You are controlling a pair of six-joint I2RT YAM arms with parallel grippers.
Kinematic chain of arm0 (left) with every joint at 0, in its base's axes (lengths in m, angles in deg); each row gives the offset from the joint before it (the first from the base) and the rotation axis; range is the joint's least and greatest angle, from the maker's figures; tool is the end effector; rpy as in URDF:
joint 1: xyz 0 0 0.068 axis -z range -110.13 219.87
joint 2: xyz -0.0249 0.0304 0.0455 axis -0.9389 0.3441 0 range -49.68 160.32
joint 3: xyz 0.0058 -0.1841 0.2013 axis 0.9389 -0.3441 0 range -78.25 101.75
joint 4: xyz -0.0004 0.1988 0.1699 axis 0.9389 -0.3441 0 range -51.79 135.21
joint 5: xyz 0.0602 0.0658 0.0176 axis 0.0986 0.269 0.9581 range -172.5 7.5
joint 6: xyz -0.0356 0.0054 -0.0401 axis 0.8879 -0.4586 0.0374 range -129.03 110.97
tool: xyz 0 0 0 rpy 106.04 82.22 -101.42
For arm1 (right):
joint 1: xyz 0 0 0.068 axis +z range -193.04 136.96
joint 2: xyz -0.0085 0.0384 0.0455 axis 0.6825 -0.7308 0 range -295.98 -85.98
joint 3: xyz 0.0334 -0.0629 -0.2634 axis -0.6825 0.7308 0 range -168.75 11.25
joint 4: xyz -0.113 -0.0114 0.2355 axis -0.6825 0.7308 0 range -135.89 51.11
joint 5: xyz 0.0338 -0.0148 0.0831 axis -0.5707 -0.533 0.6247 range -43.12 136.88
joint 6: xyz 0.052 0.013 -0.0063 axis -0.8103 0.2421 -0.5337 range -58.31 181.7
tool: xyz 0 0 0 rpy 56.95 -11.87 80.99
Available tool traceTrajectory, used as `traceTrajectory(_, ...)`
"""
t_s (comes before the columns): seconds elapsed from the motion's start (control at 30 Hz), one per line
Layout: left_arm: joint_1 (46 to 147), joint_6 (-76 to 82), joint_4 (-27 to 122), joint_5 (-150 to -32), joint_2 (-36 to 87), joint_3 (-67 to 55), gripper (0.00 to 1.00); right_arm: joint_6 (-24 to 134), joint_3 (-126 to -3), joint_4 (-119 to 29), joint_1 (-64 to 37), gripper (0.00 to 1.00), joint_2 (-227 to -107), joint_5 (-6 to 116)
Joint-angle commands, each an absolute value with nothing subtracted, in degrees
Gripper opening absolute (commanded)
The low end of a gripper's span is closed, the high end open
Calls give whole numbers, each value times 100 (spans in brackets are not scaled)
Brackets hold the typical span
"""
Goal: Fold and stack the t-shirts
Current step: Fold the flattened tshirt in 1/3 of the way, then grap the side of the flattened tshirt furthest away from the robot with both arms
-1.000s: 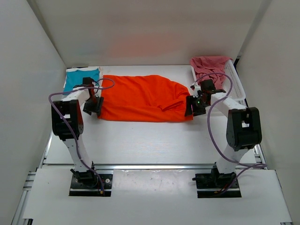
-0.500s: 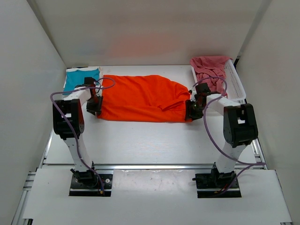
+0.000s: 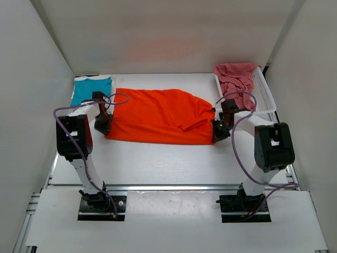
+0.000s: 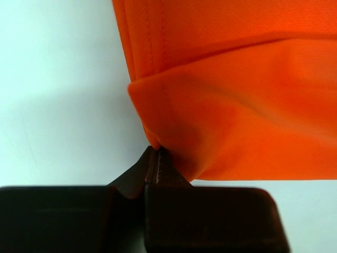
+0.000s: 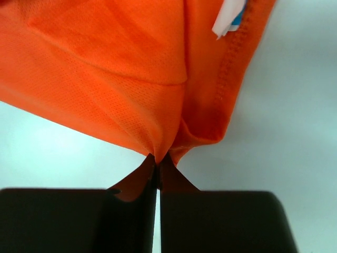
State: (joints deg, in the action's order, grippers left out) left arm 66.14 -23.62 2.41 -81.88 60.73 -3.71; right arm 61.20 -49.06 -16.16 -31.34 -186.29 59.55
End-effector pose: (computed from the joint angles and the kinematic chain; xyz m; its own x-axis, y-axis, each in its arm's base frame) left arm 0.3665 0.0243 0.1586 -0.9638 0.1895 -0.1873 0.1814 0.9816 0.0597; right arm 0.3227 0.0749 0.1597 -0.9209 -0.1821 -0.3446 -0.2643 0.9416 0.2087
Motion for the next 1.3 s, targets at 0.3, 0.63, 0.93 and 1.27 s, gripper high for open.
traceTrajectory(0.3, 7215, -3540, -1243, -7170, 4621, -2323, 10, 7584, -3543, -19, -2661, 16, -16887, 6306)
traceTrajectory(0.63, 6328, -3733, -1510, -6484, 4287, -1544, 91, 7892, -5155, -237, -2696, 49, -16806, 5645)
traceTrajectory(0.93, 6908, -2961, -207, -7345, 5383, 664, 72, 6946, -6906, -2750, -2484, 33, -18614, 6322)
traceTrajectory(1.27, 6451, -2309, 398, -8486, 6221, 1422, 87, 5952, -8910, -2964, -2547, 50, -20813, 6692)
